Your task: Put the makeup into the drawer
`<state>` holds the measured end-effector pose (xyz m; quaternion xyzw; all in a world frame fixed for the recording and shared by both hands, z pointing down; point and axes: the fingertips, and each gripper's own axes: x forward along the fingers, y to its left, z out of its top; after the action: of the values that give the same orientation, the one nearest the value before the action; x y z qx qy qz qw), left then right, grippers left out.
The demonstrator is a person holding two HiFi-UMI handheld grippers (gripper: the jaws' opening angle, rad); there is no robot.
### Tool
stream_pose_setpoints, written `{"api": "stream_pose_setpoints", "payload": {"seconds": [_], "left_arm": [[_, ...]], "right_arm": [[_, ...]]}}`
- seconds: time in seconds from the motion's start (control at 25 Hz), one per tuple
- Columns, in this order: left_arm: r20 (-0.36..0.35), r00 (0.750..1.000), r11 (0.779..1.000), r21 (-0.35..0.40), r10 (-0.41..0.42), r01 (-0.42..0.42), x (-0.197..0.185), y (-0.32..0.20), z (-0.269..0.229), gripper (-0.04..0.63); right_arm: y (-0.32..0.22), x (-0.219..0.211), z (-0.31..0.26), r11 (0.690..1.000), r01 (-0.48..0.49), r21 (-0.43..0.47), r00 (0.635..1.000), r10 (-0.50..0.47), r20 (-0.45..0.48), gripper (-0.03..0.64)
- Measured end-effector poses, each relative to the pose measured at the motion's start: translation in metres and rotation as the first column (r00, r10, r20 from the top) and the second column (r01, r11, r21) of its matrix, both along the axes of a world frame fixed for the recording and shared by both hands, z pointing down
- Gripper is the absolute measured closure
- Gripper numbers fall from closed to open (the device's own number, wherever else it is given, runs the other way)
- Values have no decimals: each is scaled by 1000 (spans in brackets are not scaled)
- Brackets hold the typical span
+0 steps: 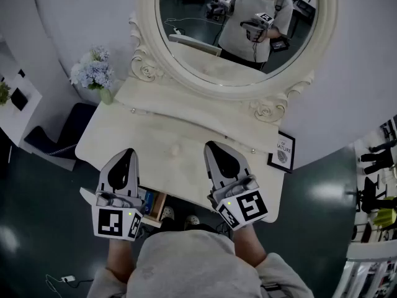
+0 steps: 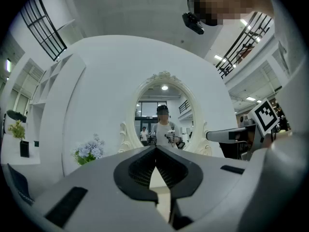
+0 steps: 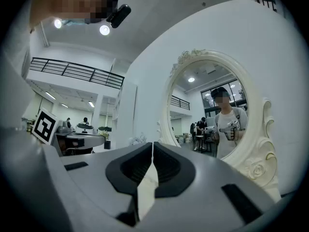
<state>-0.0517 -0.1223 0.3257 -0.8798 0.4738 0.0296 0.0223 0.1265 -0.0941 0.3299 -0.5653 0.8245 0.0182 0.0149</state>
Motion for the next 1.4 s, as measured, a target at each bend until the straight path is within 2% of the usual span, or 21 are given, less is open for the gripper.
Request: {"api": "stream_pose_setpoints", "payload": {"seconds": [0.56,0.76,0.92,1.4], "left_arm": [[2,1000,1000,1,1,-1,-11,0,-2,581],[3,1000,1000,-2,-15,15,-20,-2,0,581],[4,1000,1000,-7,-27,27,-27,-5,3,581],[9,999,999,-21,-48,49,-36,-10,7,581]], "right_arm": [[-5,-15,2,1000,11,-13,1000,-11,2,592],[-24,-17,32,992,2,-128,999,3,36,592],[-38,-24,63,974,10,-227,1000,-6,17,592],[-56,-36,152,882,24,-471,999,-36,-17,592]]}}
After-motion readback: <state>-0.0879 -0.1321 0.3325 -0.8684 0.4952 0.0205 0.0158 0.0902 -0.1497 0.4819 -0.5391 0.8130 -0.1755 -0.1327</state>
